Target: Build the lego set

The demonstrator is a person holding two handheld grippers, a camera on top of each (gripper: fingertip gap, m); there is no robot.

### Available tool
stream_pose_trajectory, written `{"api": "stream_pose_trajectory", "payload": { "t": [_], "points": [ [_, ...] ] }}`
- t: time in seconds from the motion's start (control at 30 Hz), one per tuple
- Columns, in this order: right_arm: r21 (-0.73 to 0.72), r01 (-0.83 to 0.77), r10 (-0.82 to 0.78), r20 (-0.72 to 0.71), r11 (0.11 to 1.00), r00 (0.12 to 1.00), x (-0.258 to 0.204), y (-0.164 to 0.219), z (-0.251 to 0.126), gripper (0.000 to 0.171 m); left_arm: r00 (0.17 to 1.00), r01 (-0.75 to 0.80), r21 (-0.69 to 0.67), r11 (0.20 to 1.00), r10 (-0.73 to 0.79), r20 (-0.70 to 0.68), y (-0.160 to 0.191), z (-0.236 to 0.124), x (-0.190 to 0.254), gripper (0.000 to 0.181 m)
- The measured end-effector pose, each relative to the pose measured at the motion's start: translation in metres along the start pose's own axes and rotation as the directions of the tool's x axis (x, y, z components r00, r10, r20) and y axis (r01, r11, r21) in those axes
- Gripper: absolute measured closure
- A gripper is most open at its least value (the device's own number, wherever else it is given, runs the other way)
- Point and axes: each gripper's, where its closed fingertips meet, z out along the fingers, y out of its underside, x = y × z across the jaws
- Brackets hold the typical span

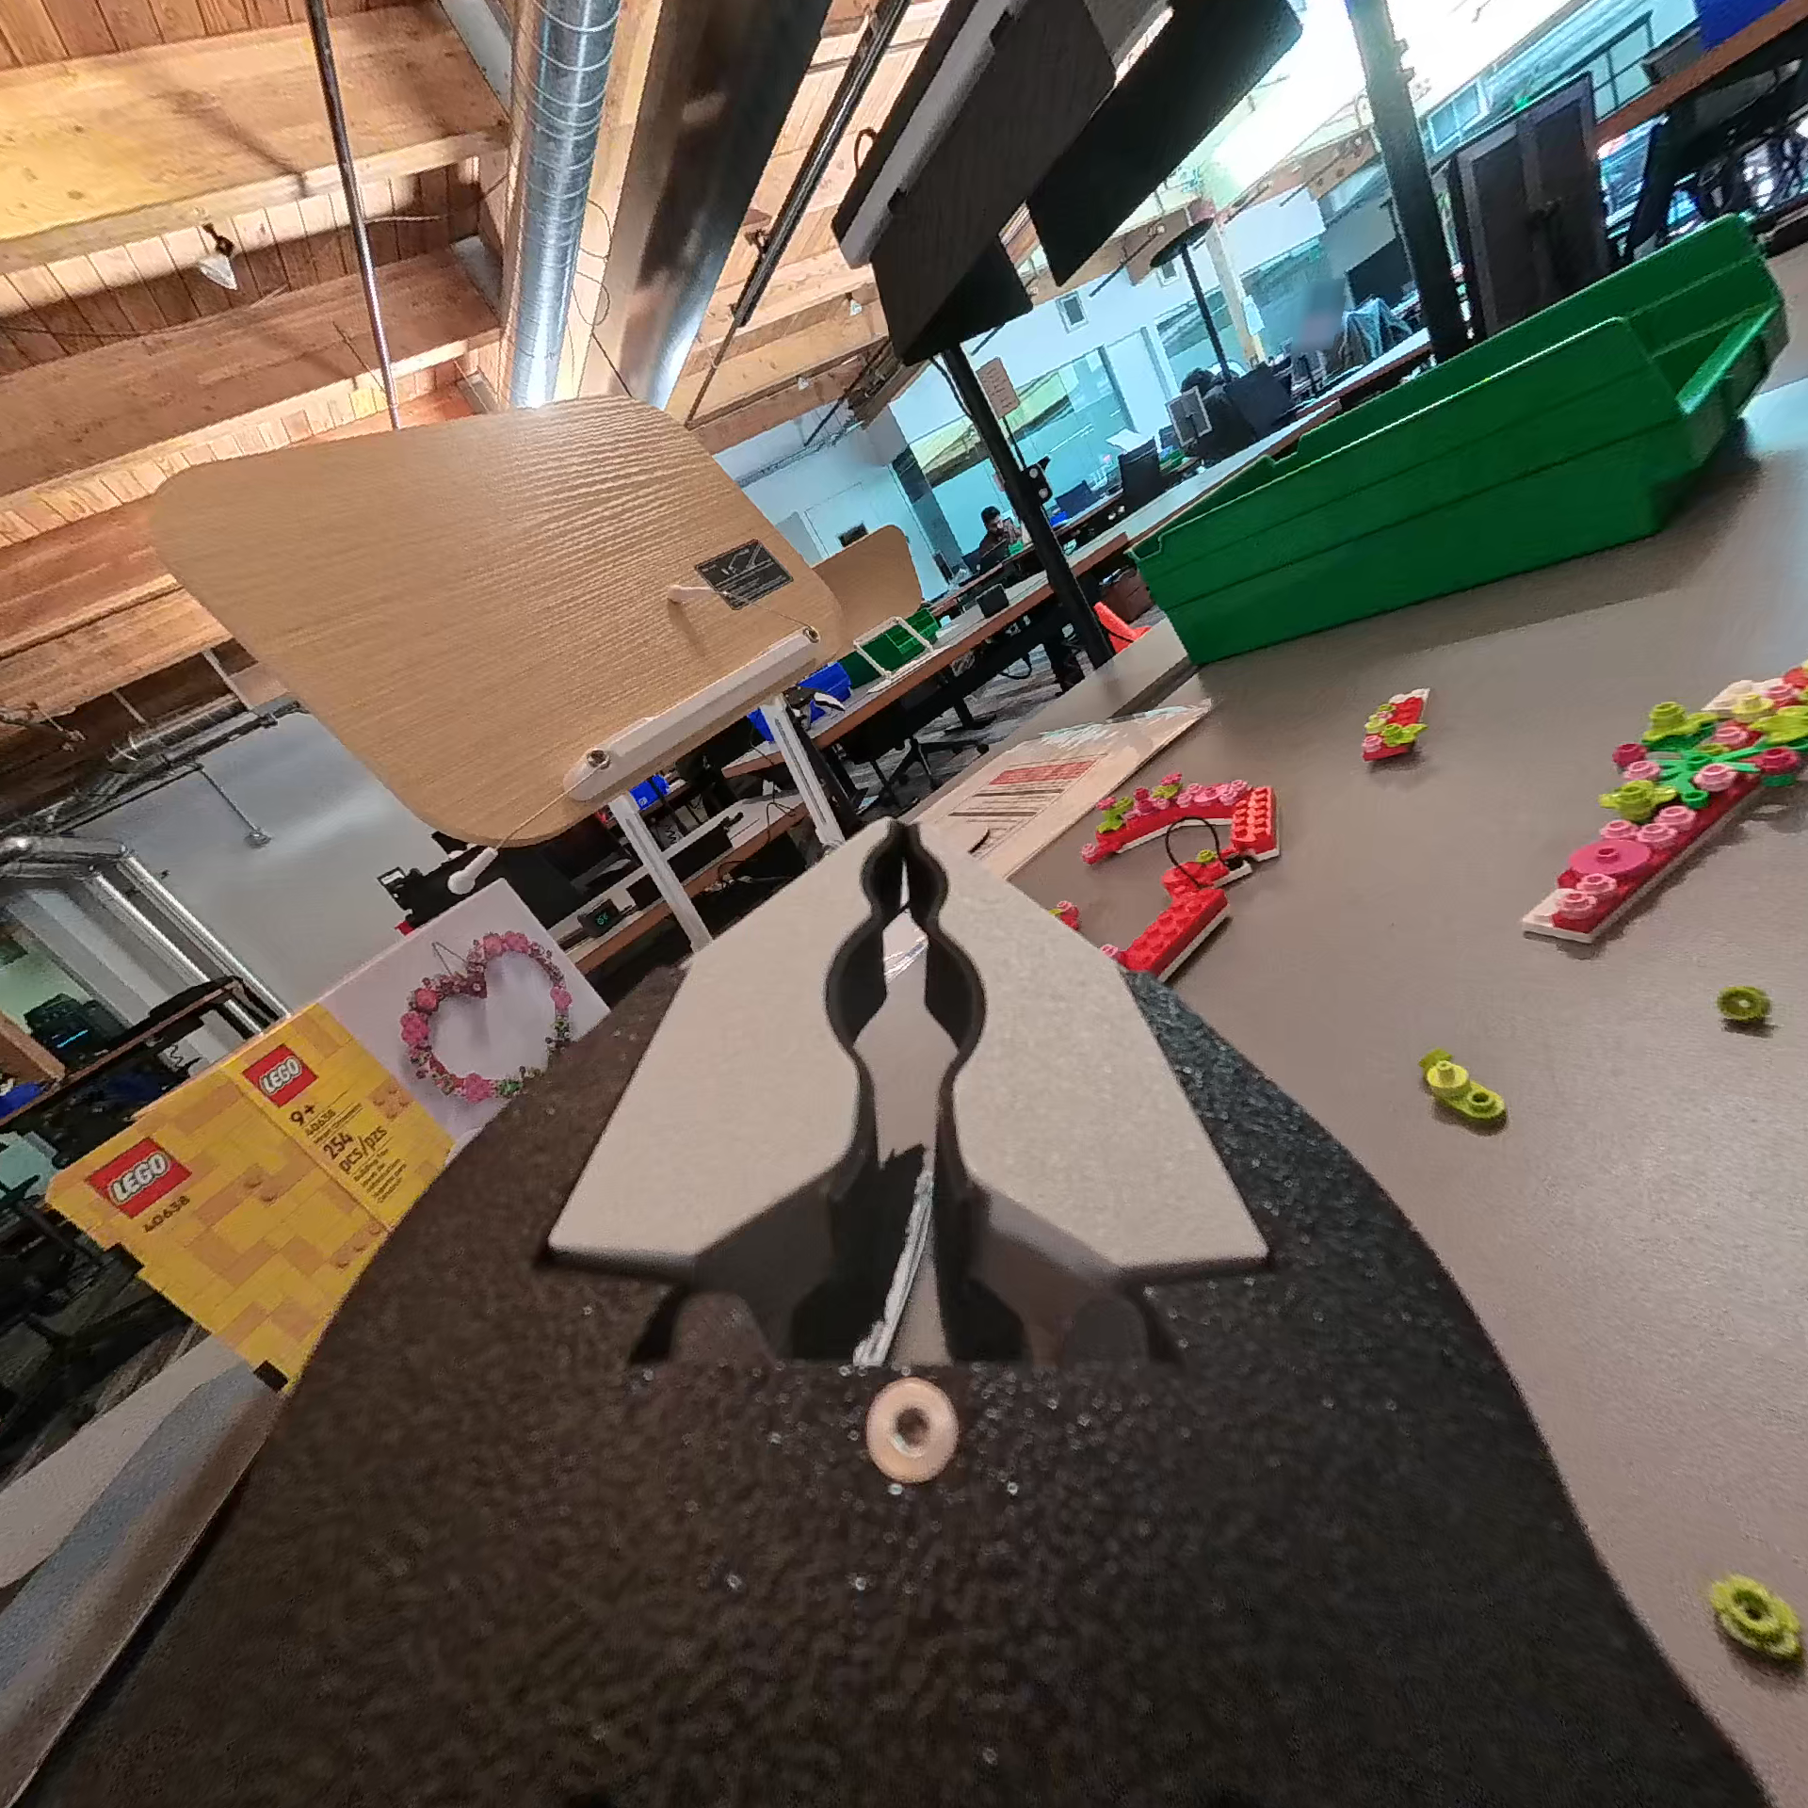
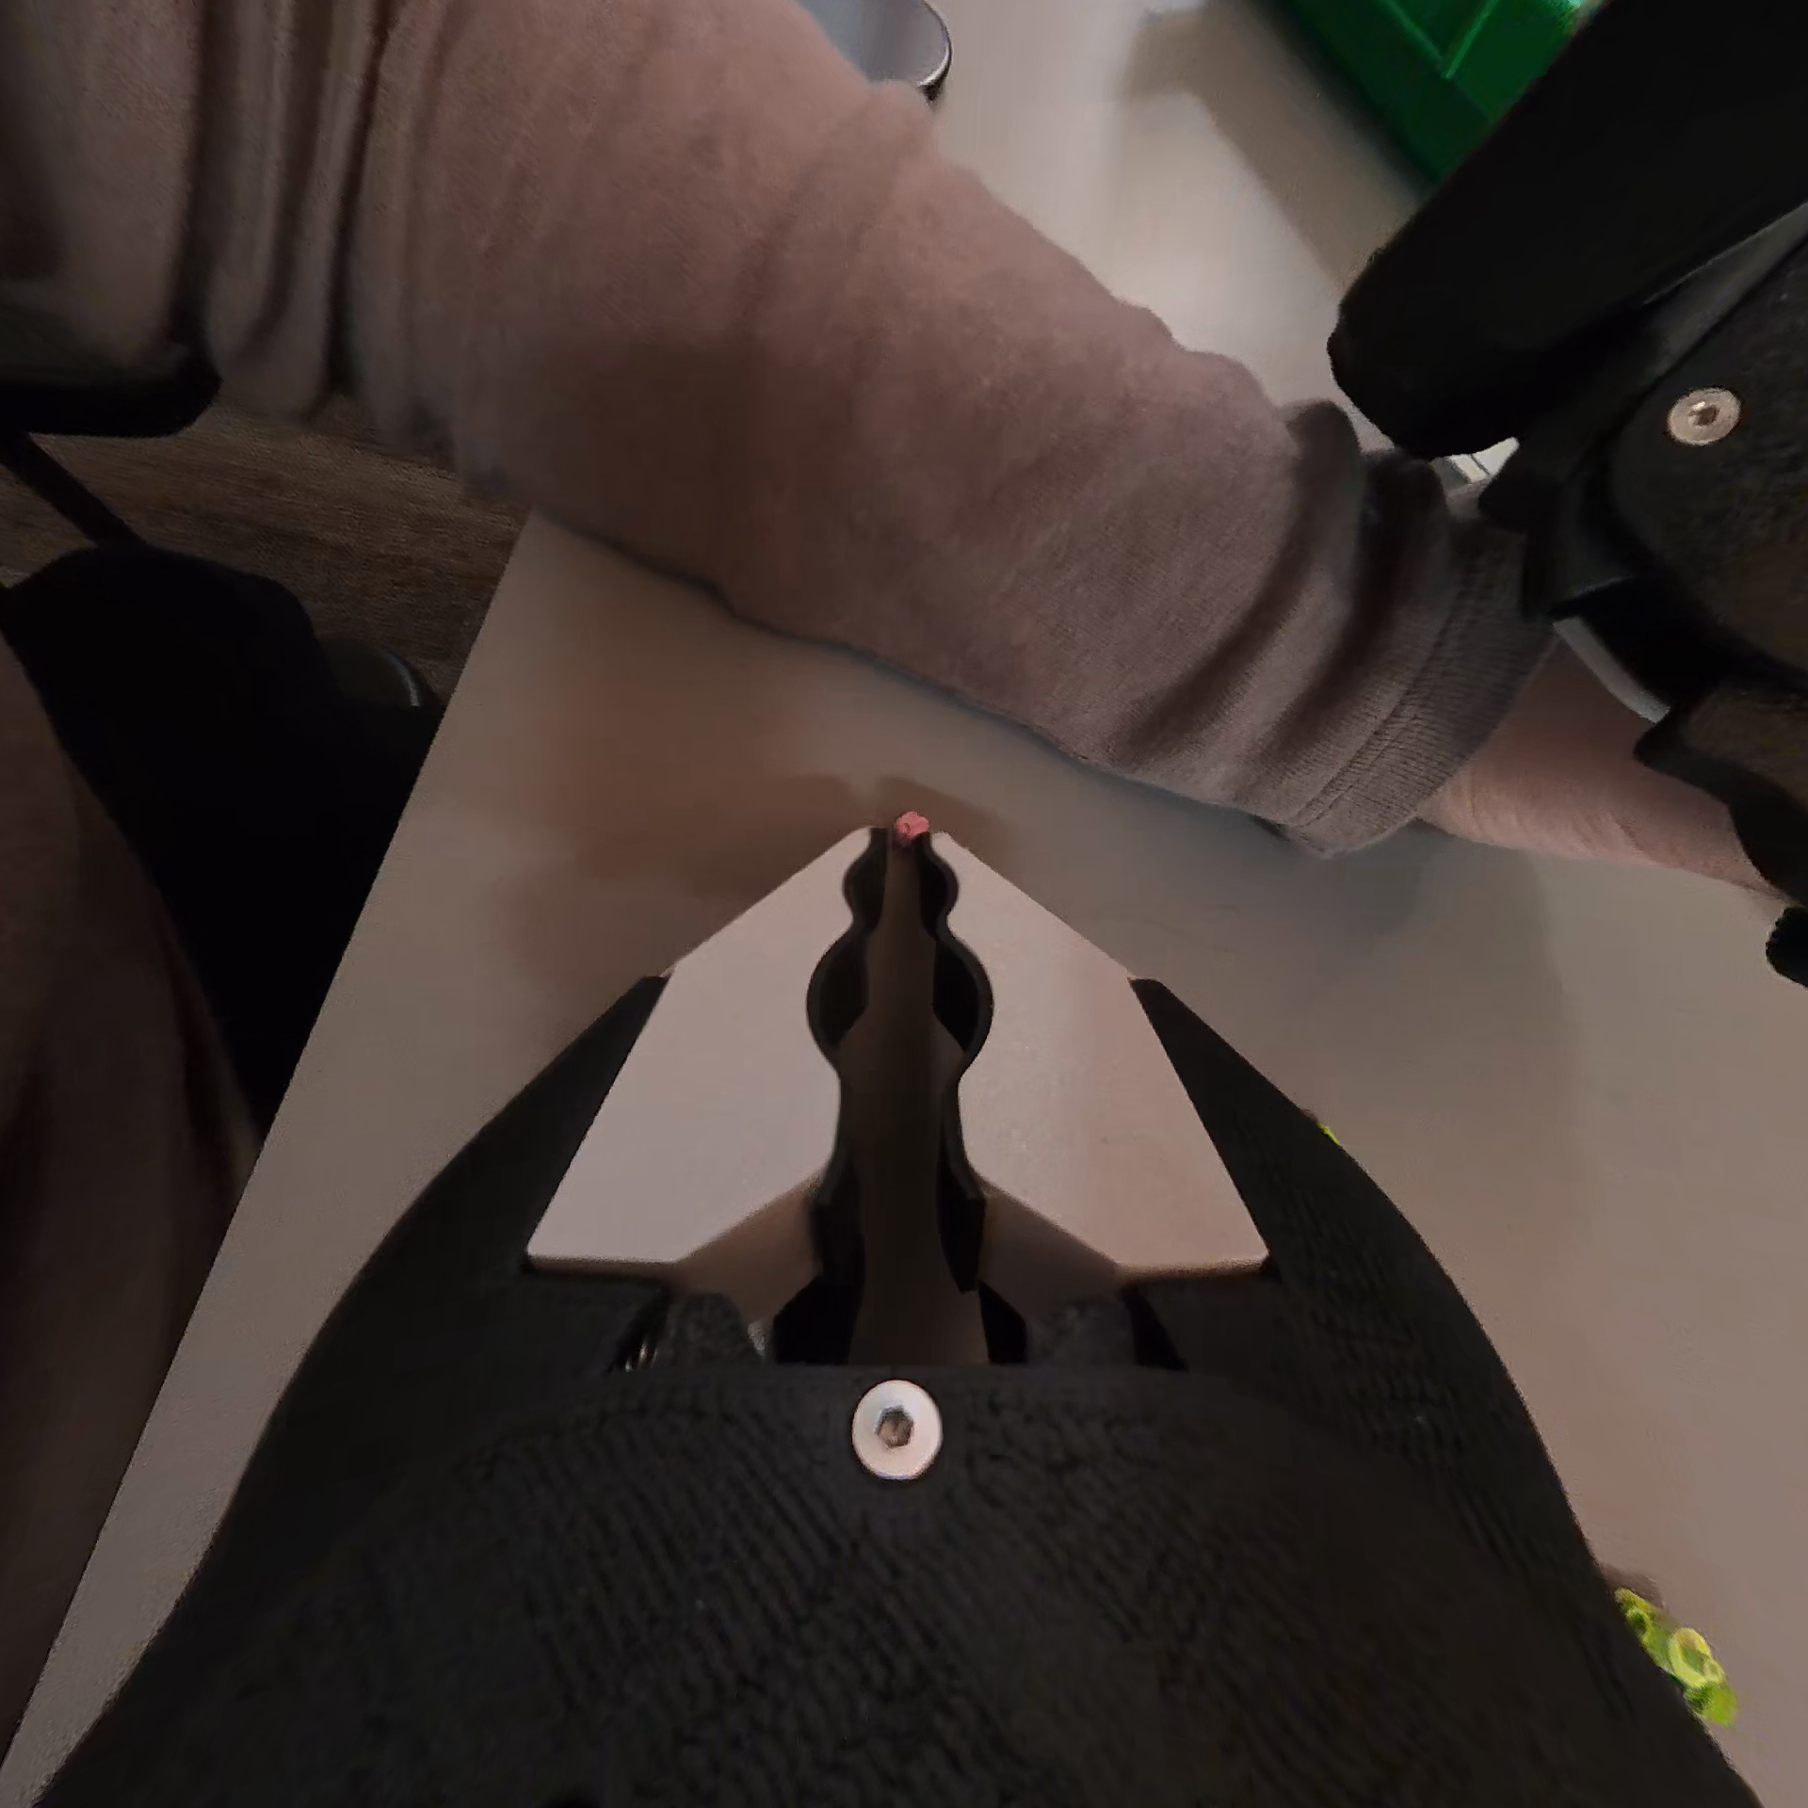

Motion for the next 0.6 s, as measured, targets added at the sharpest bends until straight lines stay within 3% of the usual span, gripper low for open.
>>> {"api": "stream_pose_trajectory", "payload": {
  "t": [0.03,0.6],
  "points": [
    [-0.001,0.009,-0.009,-0.001,1.0,1.0,-0.0003,0.0001,0.0,0.171,1.0,0.001,-0.001,1.0,-0.001,-0.002,0.0002,0.0002,0.0003,0.181],
    [0.004,0.03,-0.03,0.016,1.0,0.999,-0.0045,-0.0021,0.0023,0.161,0.999,-0.002,-0.008,1.0,0.002,-0.036,0.0014,0.0026,0.0061,0.181]
  ]
}}
